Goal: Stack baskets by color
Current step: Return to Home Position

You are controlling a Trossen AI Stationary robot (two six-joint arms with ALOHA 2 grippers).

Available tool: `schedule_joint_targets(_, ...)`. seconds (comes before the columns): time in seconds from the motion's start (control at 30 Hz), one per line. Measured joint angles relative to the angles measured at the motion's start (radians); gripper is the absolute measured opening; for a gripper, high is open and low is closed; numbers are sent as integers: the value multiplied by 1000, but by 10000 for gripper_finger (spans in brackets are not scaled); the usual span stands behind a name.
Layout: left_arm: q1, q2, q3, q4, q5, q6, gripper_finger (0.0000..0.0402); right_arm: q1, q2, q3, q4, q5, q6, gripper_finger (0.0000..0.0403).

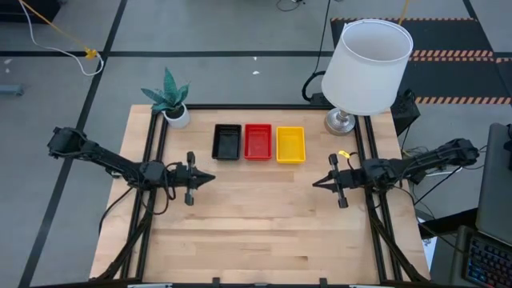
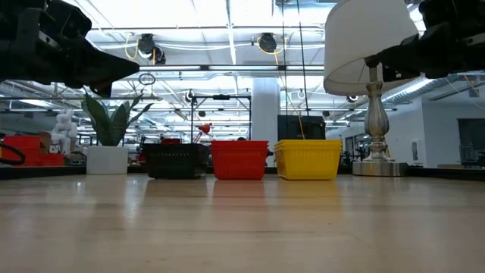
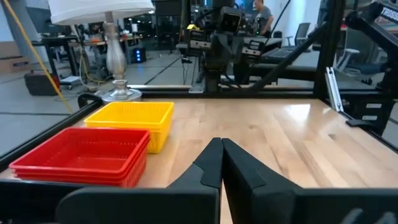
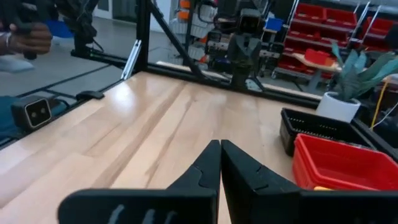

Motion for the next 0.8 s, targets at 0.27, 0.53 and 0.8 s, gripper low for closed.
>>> schedule_joint_targets(0.27,0,-7,0,-12,48,15,7,-5,-82,-42,0,-2,-6,4)
schedule_joint_targets(0.53,0,-50,0,-40,62,-6,8,-5,-188,-82,-8,0,-24,4)
schedule_joint_targets(0.8,-1,-55,0,-63,62,-29,8,-6,-323,-83,-114,70,-37,4)
